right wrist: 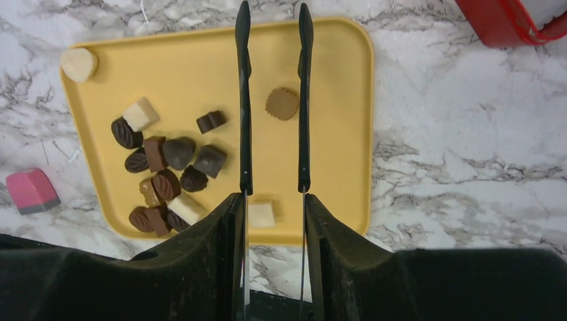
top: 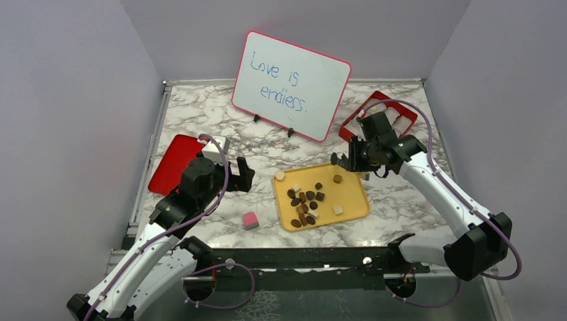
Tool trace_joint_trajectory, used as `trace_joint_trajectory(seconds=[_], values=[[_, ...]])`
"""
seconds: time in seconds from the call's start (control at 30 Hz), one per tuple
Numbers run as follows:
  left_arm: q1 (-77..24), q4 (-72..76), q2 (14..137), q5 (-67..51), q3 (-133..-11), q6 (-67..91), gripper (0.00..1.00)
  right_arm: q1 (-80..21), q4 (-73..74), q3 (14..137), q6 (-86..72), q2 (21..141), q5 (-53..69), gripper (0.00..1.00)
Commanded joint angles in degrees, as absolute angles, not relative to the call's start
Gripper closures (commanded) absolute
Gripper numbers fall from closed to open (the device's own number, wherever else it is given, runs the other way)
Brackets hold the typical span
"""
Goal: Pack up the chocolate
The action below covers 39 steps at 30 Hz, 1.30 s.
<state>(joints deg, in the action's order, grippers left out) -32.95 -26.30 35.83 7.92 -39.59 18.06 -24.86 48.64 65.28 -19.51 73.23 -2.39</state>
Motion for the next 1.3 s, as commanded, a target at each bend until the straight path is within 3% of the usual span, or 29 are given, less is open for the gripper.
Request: trace_joint_trajectory(seconds=[0.0,1.27], values=[[-32.61,-25.75,35.87,7.36,-39.41,17.40,0.01,-25.73,52.65,63.58,-21.00,68.94,-3.84,0.60],[-32.61,-25.80,35.33,6.94,-39.24,17.67,0.01,-30.54,52.94,59.33,-19.62,72.17,-1.67,0.59]])
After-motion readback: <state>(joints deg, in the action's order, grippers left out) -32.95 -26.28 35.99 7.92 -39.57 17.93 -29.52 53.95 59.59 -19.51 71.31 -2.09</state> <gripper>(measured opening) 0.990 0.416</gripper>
